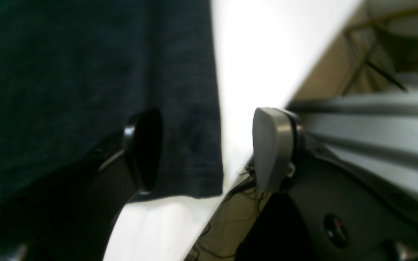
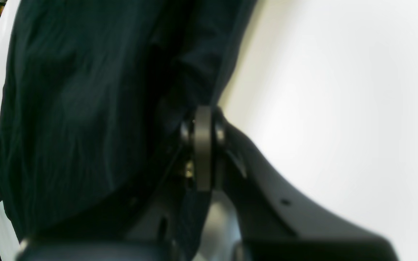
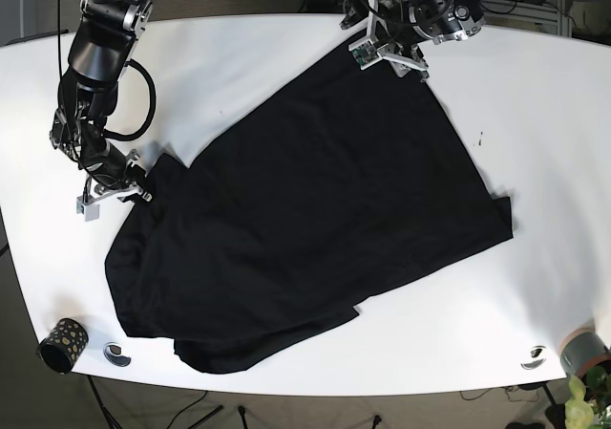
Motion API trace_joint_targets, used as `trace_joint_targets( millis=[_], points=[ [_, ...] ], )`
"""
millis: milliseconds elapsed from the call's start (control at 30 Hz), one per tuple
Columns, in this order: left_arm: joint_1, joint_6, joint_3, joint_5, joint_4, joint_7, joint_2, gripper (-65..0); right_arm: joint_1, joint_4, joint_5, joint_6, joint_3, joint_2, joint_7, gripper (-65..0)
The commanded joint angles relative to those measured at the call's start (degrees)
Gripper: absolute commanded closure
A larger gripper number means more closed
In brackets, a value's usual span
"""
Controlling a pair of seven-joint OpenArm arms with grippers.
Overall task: Fold the T-shirt properly
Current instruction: 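Grasp the black shirt edges with both grippers, then lift the held shirt with both grippers and pull it apart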
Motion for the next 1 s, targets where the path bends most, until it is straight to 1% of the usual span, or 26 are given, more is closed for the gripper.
trace_joint_targets(
  millis=[0,67,233,333,467,567,633,700,767,833,967],
  points=[
    [-0.1,-0.1,-0.2,-0.3,0.8,-1.0,-0.8,-36.5,1.2,1.2,0.9,0.43,0.1,1.0,0.7,0.0],
    [-0.2,-0.1,-0.4,0.6,0.7,-1.0,-1.1,-36.5,0.9,1.2,0.9,0.43,0.1,1.1,0.7,0.0],
    [-0.3,-0.1,-0.1,6.2,0.2,-1.0,-0.9,-36.5,0.0,1.3,1.0,0.43,0.1,1.2,0.7,0.0],
    [-0.3,-0.1,-0.4,7.2,-1.3,-0.9,-0.9,-35.3,-0.2,1.3,1.0,0.61,0.2,1.3,0.7,0.0],
    [-0.5,-0.1,-0.3,7.2,-3.5,-0.9,-1.0,-25.4,-0.3,1.4,1.0,0.61,0.2,1.3,0.7,0.0],
    [-1.8,-0.1,-0.5,7.2,-3.7,-0.8,-1.0,-19.6,-0.3,1.4,1.0,0.61,0.2,1.3,0.7,0.0],
    [-2.1,-0.1,-0.6,7.2,-3.7,-0.8,-1.0,-13.6,-0.4,2.4,1.0,0.61,0.2,1.3,0.7,0.0],
    [-2.2,-0.1,-1.6,7.2,-3.6,-0.8,-0.9,-5.0,-1.4,4.2,1.0,0.61,0.2,1.3,0.7,0.0],
    [-2.2,-0.1,-3.5,7.1,-3.6,-0.9,-0.8,0.0,-2.1,6.2,1.0,0.52,0.2,1.1,0.7,0.0],
    [-2.3,-0.1,-5.4,7.1,-3.6,-1.0,0.2,-0.1,-2.4,8.1,1.0,0.43,0.2,0.9,0.7,0.0],
    [-2.4,-0.1,-11.9,6.9,-2.7,-1.0,2.4,0.0,-3.7,11.0,1.0,0.43,0.2,0.9,0.7,0.0]
  ],
)
